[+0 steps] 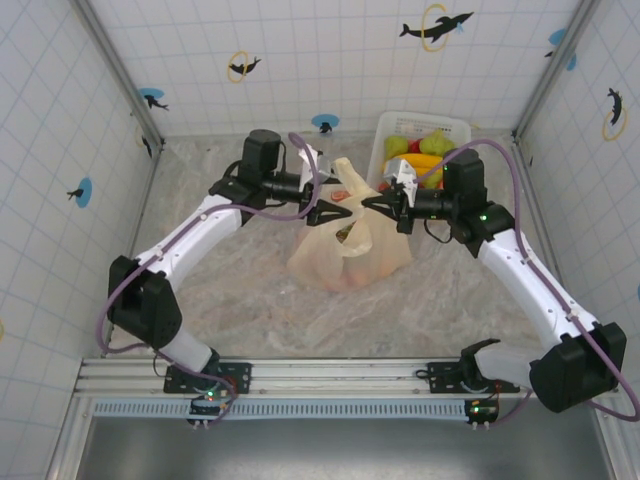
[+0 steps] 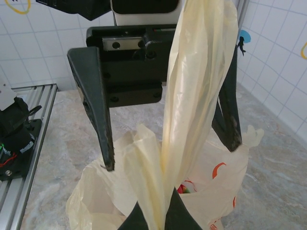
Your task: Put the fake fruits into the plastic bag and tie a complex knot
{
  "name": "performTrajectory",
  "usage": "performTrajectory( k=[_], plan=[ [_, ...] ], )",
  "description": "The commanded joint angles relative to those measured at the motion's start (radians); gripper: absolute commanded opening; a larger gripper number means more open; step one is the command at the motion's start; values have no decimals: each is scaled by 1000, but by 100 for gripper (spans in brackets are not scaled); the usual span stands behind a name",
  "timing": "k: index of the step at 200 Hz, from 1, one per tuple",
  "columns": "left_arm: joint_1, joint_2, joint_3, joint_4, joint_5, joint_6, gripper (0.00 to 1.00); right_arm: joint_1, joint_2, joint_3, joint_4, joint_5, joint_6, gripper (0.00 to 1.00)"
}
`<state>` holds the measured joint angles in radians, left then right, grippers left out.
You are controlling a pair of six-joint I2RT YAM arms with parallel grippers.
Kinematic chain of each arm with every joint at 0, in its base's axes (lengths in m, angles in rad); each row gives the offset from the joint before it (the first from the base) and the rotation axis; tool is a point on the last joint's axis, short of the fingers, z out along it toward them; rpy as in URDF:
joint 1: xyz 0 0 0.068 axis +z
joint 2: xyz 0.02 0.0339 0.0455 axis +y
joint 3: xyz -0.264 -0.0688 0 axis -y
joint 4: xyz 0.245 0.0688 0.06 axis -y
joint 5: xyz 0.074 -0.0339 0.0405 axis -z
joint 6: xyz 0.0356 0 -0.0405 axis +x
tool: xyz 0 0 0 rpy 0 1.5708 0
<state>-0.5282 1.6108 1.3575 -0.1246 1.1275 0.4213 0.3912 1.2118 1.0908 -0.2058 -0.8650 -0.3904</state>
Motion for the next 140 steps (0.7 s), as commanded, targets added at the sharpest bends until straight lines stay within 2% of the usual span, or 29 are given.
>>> performTrajectory(
  k=[1, 29, 59, 94, 124, 140],
  plan=[
    [-12, 38, 54, 46, 61, -41, 71, 3, -26, -21, 31, -20, 2, 0],
    [-14, 58, 72, 46, 101, -52, 51, 3, -26, -23, 31, -20, 2, 0],
    [-14, 57, 65, 46, 110, -49, 36, 2, -27, -28, 63, -16, 3, 0],
    [-14, 25, 39, 46, 95, -32, 8, -8, -27, -34, 74, -3, 21, 0],
    [-14, 15, 28, 45, 98, -32, 0, -13, -25, -42, 84, 6, 36, 0],
    [-14, 8, 22, 43, 90, -33, 0, -19, -27, -40, 84, 26, 45, 8]
  ],
)
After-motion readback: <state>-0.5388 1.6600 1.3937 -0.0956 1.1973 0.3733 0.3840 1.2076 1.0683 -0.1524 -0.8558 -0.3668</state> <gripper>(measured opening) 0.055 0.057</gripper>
